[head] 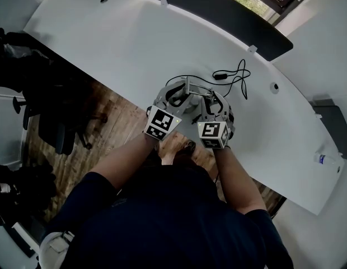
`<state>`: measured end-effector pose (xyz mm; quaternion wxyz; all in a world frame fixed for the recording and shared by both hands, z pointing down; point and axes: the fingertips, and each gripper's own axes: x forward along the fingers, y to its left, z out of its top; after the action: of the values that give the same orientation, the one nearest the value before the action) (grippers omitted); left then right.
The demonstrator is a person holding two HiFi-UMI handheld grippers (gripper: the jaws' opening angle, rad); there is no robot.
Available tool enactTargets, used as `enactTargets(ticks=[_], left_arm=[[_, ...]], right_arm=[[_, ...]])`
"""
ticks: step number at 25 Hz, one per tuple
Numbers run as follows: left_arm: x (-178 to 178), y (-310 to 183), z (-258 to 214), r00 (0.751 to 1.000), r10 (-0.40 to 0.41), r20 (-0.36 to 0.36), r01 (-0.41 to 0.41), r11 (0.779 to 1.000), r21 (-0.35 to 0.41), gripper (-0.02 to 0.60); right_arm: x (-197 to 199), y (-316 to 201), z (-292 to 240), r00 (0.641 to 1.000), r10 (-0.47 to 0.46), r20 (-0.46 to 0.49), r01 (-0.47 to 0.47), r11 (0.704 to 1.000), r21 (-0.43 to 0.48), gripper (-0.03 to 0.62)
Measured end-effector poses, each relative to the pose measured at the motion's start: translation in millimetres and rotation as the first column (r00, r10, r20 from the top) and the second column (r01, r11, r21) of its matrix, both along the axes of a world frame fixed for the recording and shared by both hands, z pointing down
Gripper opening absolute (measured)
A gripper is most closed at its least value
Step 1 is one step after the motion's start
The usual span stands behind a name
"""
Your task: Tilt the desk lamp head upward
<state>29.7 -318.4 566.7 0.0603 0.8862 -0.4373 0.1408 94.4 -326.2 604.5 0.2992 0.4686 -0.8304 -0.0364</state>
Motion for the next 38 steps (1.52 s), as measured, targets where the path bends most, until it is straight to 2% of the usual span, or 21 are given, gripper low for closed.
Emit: enactTargets(ticks=[4,10,15,19,24,30,34,38], left_arm=[[2,-1,-2,1.0,0.012,-0.011,-0.011,0.999,0.03,0.126],[2,-1,4,0.998,0.059,0.024,-0.06,0.996,0.058,0.121],[-1,2,4,0.998,0.063,0.01,-0.064,0.997,0.044,0.12],[0,2,2,0.997,0.072,0.001,-0.072,0.997,0.037,0.12],[0,1,6,0.996,0.081,0.02,-0.082,0.996,0.04,0.12],[-1,3,9,0.997,0.08,0.018,-0.08,0.996,0.041,0.12],[0,3,8,0.997,0.08,0.022,-0.081,0.996,0.045,0.12],[0,2,8,0.996,0.086,0.034,-0.088,0.995,0.049,0.12]], right_arm=[[3,-11,8,0.999,0.029,-0.037,-0.028,0.999,0.026,0.095],[6,-13,6,0.998,0.041,-0.05,-0.042,0.999,-0.001,0.089],[18,-14,-8,0.981,0.027,-0.192,-0.018,0.999,0.049,0.087],[30,-15,-25,0.944,0.034,-0.329,0.0,0.995,0.101,0.087],[39,-16,-56,0.865,0.049,-0.5,0.049,0.982,0.181,0.086],[36,-15,-99,0.704,0.065,-0.708,0.167,0.953,0.253,0.086],[26,-13,-130,0.596,0.085,-0.798,0.25,0.925,0.286,0.087],[8,-11,-156,0.525,0.093,-0.846,0.321,0.899,0.298,0.094]])
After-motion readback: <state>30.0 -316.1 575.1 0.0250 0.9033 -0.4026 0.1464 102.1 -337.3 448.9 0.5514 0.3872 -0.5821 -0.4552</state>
